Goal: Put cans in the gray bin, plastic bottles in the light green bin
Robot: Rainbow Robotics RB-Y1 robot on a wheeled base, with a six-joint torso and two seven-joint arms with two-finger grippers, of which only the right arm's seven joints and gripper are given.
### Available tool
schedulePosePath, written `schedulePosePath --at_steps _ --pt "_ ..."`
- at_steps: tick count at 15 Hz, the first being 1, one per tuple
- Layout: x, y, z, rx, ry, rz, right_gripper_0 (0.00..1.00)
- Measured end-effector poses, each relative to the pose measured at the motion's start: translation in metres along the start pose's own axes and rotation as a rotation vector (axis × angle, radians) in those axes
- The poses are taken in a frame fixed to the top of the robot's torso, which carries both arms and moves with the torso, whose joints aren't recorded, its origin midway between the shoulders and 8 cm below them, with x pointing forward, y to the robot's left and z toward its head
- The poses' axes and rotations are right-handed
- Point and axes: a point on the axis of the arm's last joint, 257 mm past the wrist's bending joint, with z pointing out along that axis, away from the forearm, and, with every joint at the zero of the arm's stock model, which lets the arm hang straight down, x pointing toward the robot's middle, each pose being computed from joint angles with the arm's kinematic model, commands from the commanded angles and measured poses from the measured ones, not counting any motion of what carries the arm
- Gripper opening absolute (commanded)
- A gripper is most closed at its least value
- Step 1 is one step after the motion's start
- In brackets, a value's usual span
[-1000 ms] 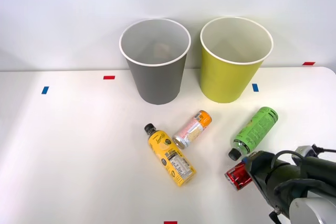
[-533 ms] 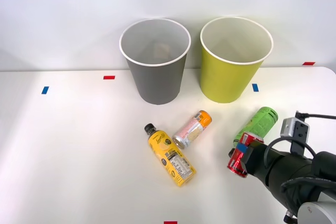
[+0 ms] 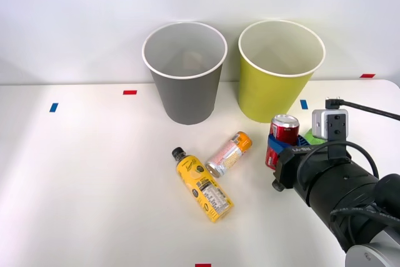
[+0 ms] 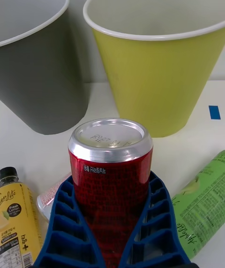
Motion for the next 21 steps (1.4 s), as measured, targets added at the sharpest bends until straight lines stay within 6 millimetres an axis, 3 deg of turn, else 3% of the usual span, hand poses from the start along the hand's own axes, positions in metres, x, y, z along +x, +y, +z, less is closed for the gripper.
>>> schedulePosePath --at_steps 2,5,9,12,15,21 --pt "-0.006 0.001 0.0 -0.003 -0.025 -0.064 0.0" --pt "-0.036 0.016 -0.003 -0.07 -0.136 -0.013 0.0" --pt "-0.099 0.051 -0.01 -0.215 -0.3 0.073 0.0" --pt "-0.128 0.068 -0.014 -0.273 -0.367 0.07 0.0" --pt "-0.141 0.084 0.017 -0.315 -0.399 0.058 0.0" --pt "-0.209 0.111 0.08 -0.332 -0.498 -0.053 0.0"
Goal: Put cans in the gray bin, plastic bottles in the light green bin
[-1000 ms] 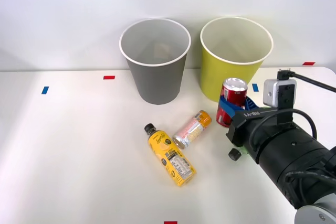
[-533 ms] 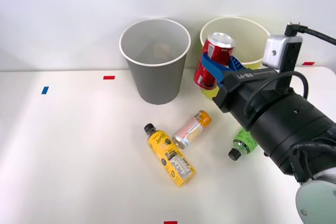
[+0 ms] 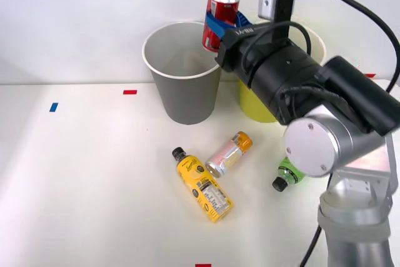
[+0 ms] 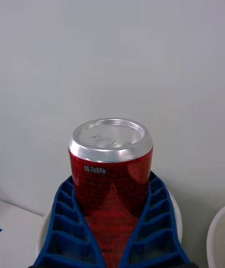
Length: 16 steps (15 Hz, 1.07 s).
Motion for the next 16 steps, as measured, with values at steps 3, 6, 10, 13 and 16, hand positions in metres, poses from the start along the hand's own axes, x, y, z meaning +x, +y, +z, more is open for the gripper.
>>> schedulePosePath --at_steps 3,6,10,13,16 --pt "0.007 0.0 0.033 -0.015 0.029 -0.013 0.0" --pt "0.023 -0.002 0.067 -0.017 0.049 -0.012 0.0" --pt "0.037 -0.001 0.094 -0.013 0.037 -0.024 0.0" --pt "0.041 0.013 0.096 -0.033 0.045 -0.051 0.15" --pt "0.045 0.016 0.096 -0.033 0.052 -0.072 1.0"
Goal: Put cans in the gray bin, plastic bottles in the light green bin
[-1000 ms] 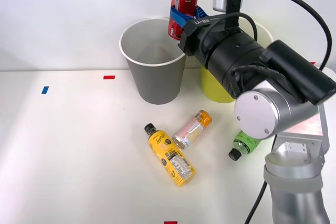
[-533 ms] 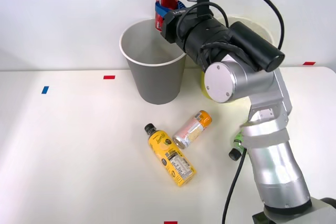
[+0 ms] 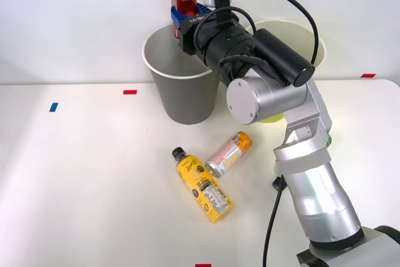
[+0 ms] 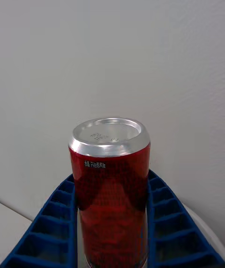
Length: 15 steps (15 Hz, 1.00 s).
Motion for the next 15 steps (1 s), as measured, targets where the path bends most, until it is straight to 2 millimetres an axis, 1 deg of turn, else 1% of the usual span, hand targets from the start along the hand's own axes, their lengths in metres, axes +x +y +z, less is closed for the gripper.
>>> schedulePosePath --at_steps 4,6,7,8,9,10,11,13,15 --pt "0.0 0.003 0.001 -0.002 -0.003 -0.023 1.0" --pt "-0.01 0.009 0.0 -0.017 -0.044 -0.01 1.0" --pt "-0.018 0.014 -0.004 -0.032 -0.067 0.015 1.0" --pt "-0.031 0.019 -0.012 -0.043 -0.102 0.024 1.0" --pt "-0.044 0.024 -0.025 -0.054 -0.137 0.034 1.0" --pt "-0.059 0.029 -0.042 -0.067 -0.178 0.046 1.0" --pt "-0.064 0.028 -0.059 -0.074 -0.199 0.054 1.0" --pt "-0.059 0.014 -0.095 -0.059 -0.221 0.054 1.0" --pt "-0.056 -0.004 -0.123 -0.018 -0.265 0.055 1.0"
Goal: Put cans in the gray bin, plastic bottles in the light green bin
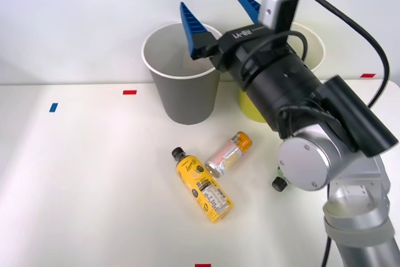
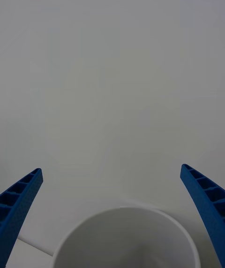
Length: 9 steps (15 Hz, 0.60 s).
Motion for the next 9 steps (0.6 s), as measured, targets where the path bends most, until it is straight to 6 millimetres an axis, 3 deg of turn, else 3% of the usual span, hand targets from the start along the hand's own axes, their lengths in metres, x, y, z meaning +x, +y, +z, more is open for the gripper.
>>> schedulePosePath --at_steps 6,9 --pt "-0.002 -0.056 -0.101 0.166 -0.101 -0.043 1.0" --pt "0.02 -0.083 -0.166 0.283 -0.075 -0.052 1.0"
